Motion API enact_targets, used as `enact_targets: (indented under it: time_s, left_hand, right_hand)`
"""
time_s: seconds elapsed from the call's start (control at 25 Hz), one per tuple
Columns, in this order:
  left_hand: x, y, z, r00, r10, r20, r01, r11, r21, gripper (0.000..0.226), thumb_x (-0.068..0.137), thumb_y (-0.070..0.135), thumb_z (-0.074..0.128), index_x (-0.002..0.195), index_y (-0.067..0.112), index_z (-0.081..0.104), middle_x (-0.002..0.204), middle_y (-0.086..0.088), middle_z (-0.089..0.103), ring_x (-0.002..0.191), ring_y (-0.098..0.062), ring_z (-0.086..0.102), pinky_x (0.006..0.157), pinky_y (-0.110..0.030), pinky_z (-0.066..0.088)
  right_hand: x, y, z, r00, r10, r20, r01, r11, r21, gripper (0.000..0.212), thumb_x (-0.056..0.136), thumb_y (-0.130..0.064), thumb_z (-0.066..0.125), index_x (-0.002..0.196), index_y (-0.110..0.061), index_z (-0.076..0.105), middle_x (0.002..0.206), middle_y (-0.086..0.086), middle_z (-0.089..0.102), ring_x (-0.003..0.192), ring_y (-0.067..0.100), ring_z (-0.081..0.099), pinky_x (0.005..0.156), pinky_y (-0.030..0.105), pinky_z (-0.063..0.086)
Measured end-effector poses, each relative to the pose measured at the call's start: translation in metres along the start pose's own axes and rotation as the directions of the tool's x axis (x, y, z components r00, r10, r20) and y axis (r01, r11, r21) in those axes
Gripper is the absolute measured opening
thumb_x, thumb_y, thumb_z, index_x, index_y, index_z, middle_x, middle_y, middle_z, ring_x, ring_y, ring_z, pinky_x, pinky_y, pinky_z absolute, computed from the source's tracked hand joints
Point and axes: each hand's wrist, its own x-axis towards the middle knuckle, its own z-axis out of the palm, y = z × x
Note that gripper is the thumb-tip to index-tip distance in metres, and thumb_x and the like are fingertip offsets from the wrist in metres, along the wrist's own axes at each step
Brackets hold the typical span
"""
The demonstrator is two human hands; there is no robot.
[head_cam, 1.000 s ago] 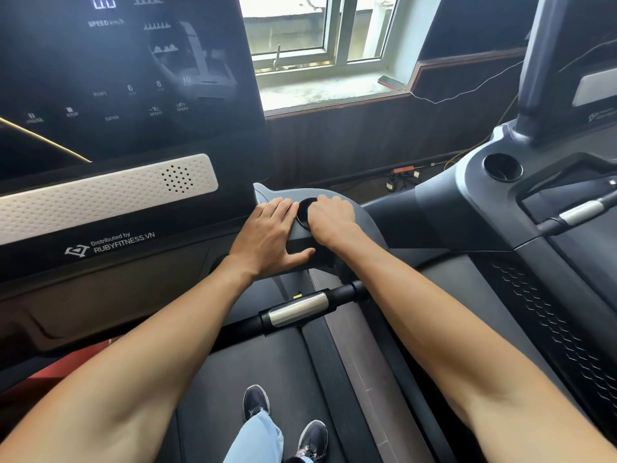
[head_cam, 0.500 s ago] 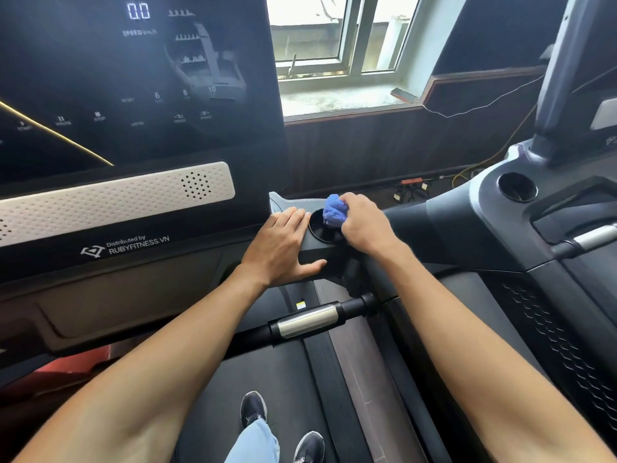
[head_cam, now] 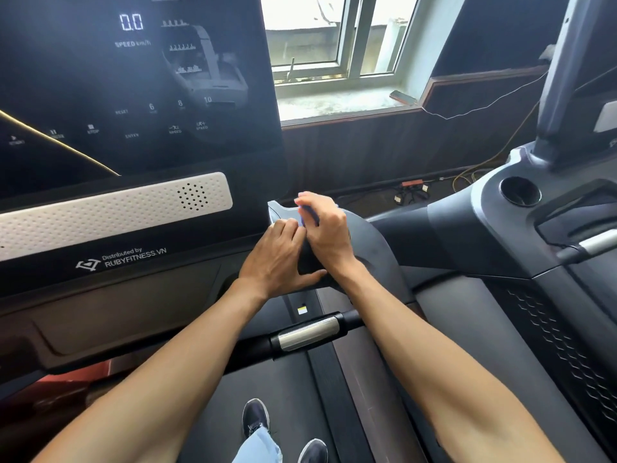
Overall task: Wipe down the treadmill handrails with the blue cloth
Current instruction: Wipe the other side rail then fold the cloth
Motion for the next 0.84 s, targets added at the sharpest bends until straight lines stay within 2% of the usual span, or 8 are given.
enact_targets:
  time_s: [0.04, 0.12, 0.2, 0.28, 0.4, 0.56, 0.68, 0.84]
  left_hand:
    - [0.000, 0.000, 0.001, 1.000, -0.013, 0.001, 0.013, 1.000, -0.012, 0.079, 0.080, 0.073, 0.059, 0.117, 0.004, 0.057, 0.108, -0.012, 0.058, 0.098, -0.026, 0.049, 0.096, -0.042, 0.047]
    - [0.000, -0.001, 0.003, 1.000, -0.029, -0.008, 0.029, 0.999, -0.019, 0.084, 0.080, 0.073, 0.058, 0.123, 0.001, 0.058, 0.112, -0.013, 0.060, 0.101, -0.027, 0.050, 0.100, -0.042, 0.047]
    - [0.000, -0.001, 0.002, 1.000, -0.010, -0.028, 0.010, 1.000, 0.002, 0.076, 0.079, 0.073, 0.058, 0.109, 0.003, 0.060, 0.106, -0.013, 0.058, 0.098, -0.029, 0.049, 0.097, -0.044, 0.048]
    - [0.001, -0.001, 0.001, 1.000, -0.004, -0.021, 0.004, 1.000, 0.022, 0.070, 0.078, 0.072, 0.059, 0.099, 0.005, 0.057, 0.101, -0.013, 0.055, 0.095, -0.030, 0.048, 0.093, -0.044, 0.048]
    - [0.000, 0.000, 0.000, 1.000, 0.007, 0.025, -0.008, 0.999, 0.041, 0.073, 0.078, 0.075, 0.056, 0.104, 0.007, 0.054, 0.107, -0.011, 0.053, 0.098, -0.030, 0.048, 0.094, -0.043, 0.046]
    - [0.002, 0.000, 0.002, 0.999, 0.009, 0.054, -0.011, 0.999, 0.040, 0.088, 0.080, 0.079, 0.050, 0.126, 0.005, 0.053, 0.121, -0.011, 0.053, 0.111, -0.030, 0.050, 0.104, -0.042, 0.043]
    - [0.002, -0.002, 0.006, 0.996, 0.011, 0.085, -0.018, 0.996, 0.089, 0.103, 0.083, 0.081, 0.041, 0.146, -0.001, 0.042, 0.135, -0.015, 0.050, 0.124, -0.032, 0.048, 0.110, -0.044, 0.039]
    - [0.011, 0.004, 0.010, 0.989, -0.033, 0.145, 0.018, 0.994, 0.104, 0.105, 0.084, 0.081, 0.035, 0.145, -0.003, 0.042, 0.138, -0.017, 0.050, 0.126, -0.035, 0.047, 0.109, -0.046, 0.037]
  right_hand:
    - [0.007, -0.003, 0.003, 1.000, -0.010, -0.022, 0.010, 1.000, 0.014, 0.018, 0.087, 0.004, 0.067, 0.103, 0.000, 0.074, 0.107, 0.014, 0.074, 0.102, 0.023, 0.066, 0.095, 0.028, 0.049]
    - [0.018, -0.004, 0.005, 0.995, -0.017, 0.099, 0.015, 1.000, 0.022, 0.018, 0.088, 0.001, 0.066, 0.104, 0.001, 0.074, 0.108, 0.014, 0.075, 0.101, 0.026, 0.068, 0.095, 0.034, 0.052]
    - [0.030, 0.006, 0.001, 0.957, -0.019, 0.288, 0.029, 0.999, -0.028, 0.021, 0.091, -0.005, 0.061, 0.107, -0.004, 0.074, 0.108, 0.008, 0.075, 0.098, 0.026, 0.069, 0.091, 0.041, 0.055]
    - [0.036, 0.022, -0.007, 0.920, -0.003, 0.392, 0.074, 0.984, -0.164, 0.024, 0.091, -0.009, 0.056, 0.107, -0.013, 0.073, 0.100, 0.003, 0.070, 0.089, 0.024, 0.065, 0.080, 0.042, 0.054]
    - [0.029, 0.059, -0.030, 0.934, 0.125, 0.335, 0.018, 0.919, -0.394, 0.038, 0.083, 0.004, 0.053, 0.114, -0.012, 0.070, 0.093, 0.014, 0.062, 0.089, 0.036, 0.060, 0.078, 0.044, 0.050]
    - [-0.014, 0.091, -0.073, 0.924, 0.266, 0.275, -0.110, 0.873, -0.475, 0.047, 0.081, 0.006, 0.048, 0.125, -0.003, 0.061, 0.106, 0.016, 0.063, 0.087, 0.041, 0.056, 0.075, 0.046, 0.049]
    - [-0.057, 0.091, -0.093, 0.950, 0.244, 0.196, -0.134, 0.883, -0.450, 0.044, 0.085, 0.001, 0.044, 0.126, 0.005, 0.059, 0.116, 0.020, 0.063, 0.096, 0.043, 0.058, 0.088, 0.052, 0.052]
    - [-0.066, 0.075, -0.078, 0.922, 0.321, 0.218, -0.163, 0.830, -0.534, 0.058, 0.086, -0.013, 0.031, 0.138, 0.004, 0.050, 0.145, 0.021, 0.049, 0.129, 0.049, 0.043, 0.114, 0.053, 0.035]
